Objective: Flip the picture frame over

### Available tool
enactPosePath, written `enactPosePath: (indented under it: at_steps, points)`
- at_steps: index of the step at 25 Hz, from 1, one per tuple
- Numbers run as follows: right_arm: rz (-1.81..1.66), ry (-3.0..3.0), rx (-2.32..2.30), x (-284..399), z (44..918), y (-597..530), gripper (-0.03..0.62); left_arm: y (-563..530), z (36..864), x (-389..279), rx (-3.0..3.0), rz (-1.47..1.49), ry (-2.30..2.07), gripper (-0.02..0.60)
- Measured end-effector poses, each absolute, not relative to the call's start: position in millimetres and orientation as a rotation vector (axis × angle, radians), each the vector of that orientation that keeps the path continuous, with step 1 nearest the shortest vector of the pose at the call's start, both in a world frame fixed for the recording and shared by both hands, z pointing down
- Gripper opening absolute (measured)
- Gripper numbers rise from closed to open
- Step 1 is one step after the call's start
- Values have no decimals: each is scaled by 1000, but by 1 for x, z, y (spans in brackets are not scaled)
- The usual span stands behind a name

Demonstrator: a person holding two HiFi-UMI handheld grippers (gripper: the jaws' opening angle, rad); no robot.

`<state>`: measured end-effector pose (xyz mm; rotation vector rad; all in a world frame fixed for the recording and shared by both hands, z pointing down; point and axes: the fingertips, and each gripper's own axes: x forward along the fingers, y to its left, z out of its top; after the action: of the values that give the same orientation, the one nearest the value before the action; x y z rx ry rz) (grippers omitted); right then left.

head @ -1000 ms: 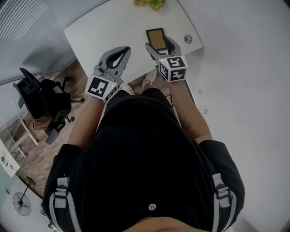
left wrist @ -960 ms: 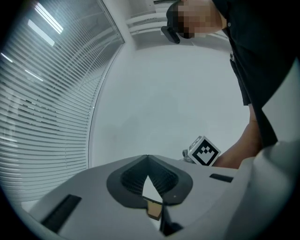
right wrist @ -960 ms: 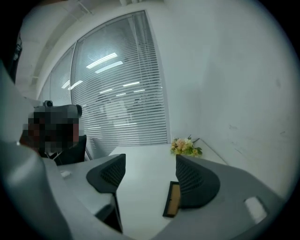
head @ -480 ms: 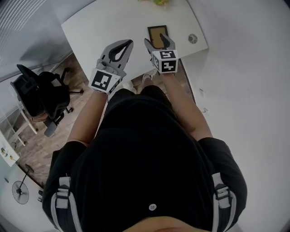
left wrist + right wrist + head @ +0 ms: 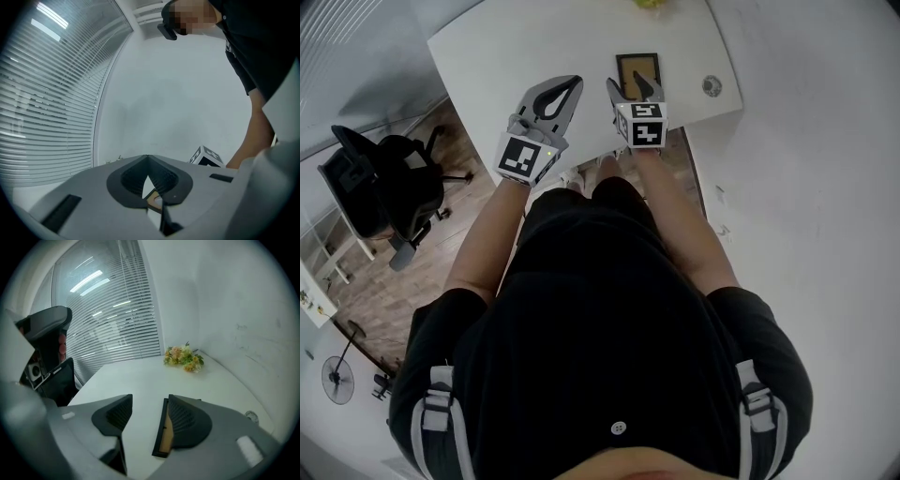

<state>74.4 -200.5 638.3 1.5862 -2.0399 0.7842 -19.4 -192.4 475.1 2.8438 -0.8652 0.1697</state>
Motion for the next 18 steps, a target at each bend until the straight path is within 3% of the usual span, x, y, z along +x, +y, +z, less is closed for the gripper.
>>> enactPosePath:
  at_steps: [18]
  points:
    - [872, -1854, 1519, 86, 713, -205, 189, -215, 534, 1, 2810, 233, -876, 8]
